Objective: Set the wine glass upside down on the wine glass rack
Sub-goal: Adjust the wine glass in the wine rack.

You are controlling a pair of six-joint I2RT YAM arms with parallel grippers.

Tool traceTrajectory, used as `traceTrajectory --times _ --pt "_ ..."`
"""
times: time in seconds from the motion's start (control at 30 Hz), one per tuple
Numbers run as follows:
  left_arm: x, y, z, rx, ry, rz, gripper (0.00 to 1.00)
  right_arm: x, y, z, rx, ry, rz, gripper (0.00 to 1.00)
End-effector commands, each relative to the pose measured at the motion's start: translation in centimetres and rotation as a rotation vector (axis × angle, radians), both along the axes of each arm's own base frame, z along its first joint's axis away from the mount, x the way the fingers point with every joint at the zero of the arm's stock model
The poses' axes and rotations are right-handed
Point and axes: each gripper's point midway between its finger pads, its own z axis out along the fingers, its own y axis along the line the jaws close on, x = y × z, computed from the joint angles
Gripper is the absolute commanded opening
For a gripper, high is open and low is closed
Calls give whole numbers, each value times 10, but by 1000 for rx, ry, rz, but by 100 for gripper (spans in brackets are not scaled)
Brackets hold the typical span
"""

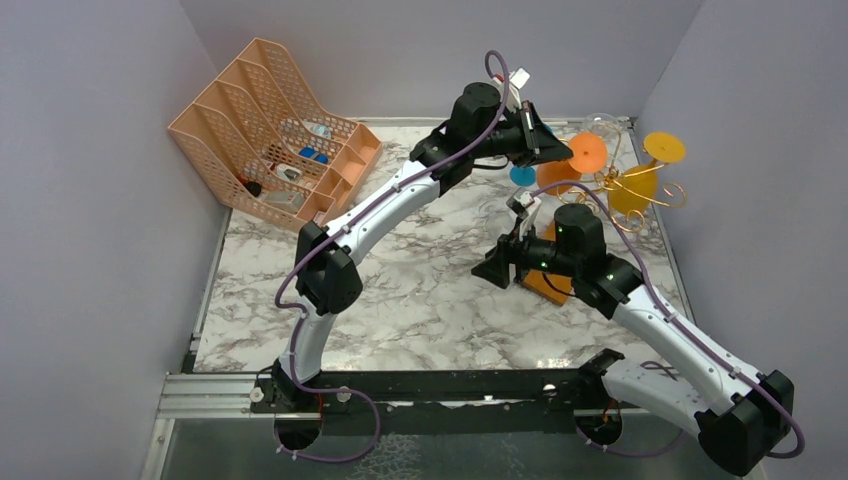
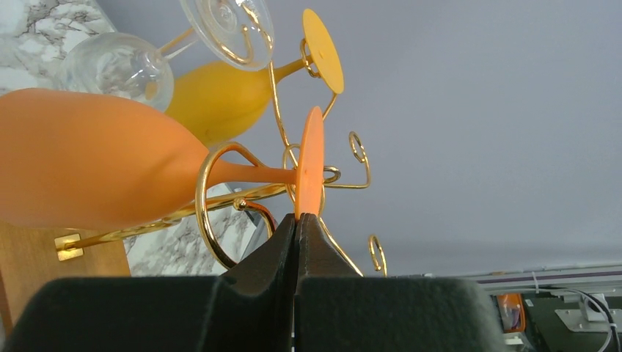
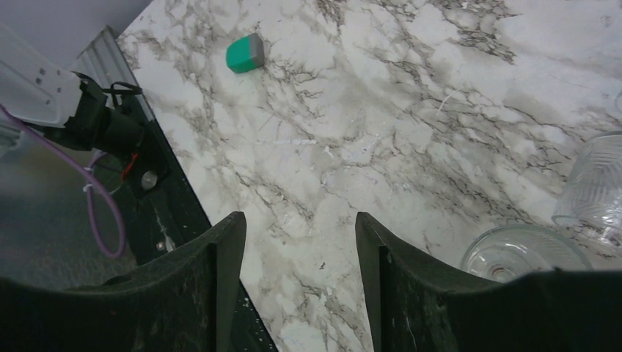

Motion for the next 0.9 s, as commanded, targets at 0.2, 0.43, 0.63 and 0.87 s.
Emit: traceTrajectory --times 0.2,0.43,0.63,0.87 --pt "0 16 38 -53 -97 33 0 -33 27 52 250 86 152 59" --pt "5 22 39 -44 -107 53 0 -53 27 73 310 103 224 59" --pt "9 26 38 -40 -116 69 0 -63 26 82 339 132 239 59" --pt "12 27 31 -27 -120 78 0 -67 24 122 475 231 162 60"
